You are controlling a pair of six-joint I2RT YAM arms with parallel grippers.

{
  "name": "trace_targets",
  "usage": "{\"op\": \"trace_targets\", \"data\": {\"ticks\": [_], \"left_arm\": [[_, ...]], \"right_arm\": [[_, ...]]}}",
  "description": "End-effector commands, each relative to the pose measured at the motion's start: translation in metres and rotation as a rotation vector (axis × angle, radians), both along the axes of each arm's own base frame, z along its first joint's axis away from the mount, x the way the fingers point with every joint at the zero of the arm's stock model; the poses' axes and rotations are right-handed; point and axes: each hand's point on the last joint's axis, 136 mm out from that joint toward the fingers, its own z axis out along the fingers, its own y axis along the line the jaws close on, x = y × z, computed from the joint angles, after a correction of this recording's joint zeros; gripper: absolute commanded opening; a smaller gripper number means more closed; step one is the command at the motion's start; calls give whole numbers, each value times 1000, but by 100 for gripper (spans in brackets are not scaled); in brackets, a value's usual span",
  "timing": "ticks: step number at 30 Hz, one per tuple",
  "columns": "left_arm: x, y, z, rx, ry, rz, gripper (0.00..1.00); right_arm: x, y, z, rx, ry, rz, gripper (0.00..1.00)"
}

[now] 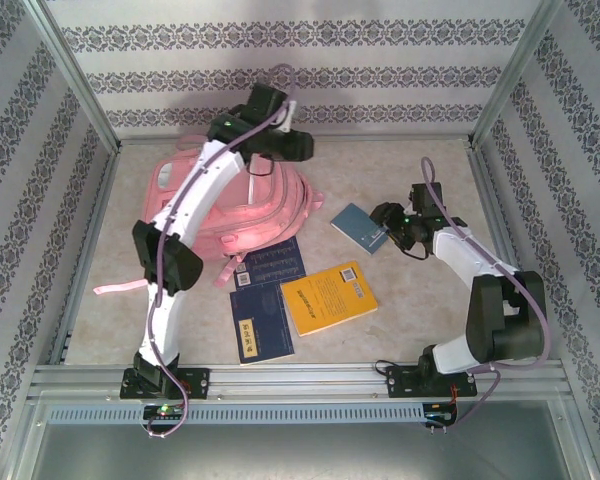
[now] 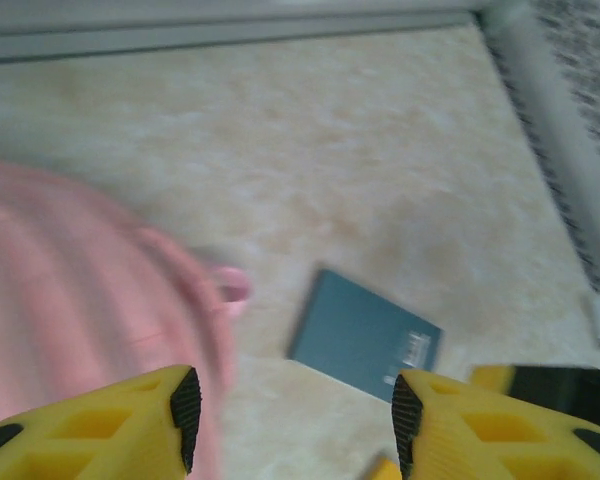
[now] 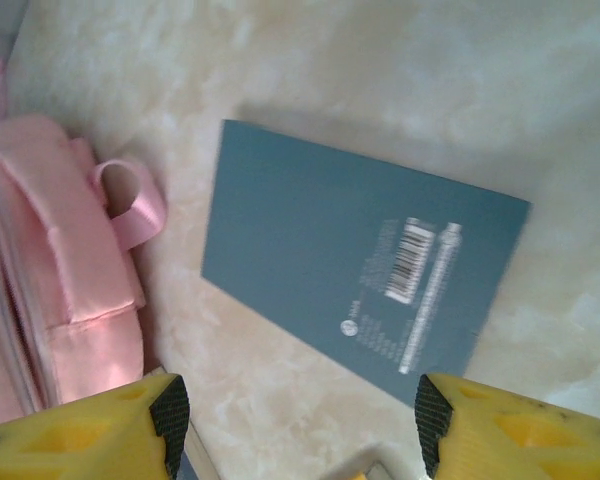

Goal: Pack the student bag
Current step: Move the book to the center of the table.

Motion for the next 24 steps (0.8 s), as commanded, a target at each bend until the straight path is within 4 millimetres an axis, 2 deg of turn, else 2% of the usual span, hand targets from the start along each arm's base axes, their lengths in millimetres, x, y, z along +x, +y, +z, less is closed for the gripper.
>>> {"op": "trace_targets", "data": {"ticks": [1, 5, 8, 11, 14, 18, 24], "left_arm": [[-6, -40, -69, -24, 168, -85, 55], [-13, -84, -125, -90, 288, -134, 55], [-8, -96, -151, -78, 291, -121, 56], [4, -94, -173, -33, 271, -77, 56], [12, -92, -187, -2, 259, -53, 56], [17, -100, -199, -31, 267, -59, 54], [12, -114, -220, -76, 333, -78, 50]], "right_arm": [[5, 1, -7, 105, 24, -66, 64], [2, -11, -22, 88, 72, -112, 64], [1, -15, -29, 67, 78, -120, 65], [-1, -17, -38, 46, 106, -113, 65], [-3, -22, -46, 8, 129, -113, 65], [3, -22, -54, 18, 137, -105, 65], [9, -19, -67, 45, 167, -100, 65]]}}
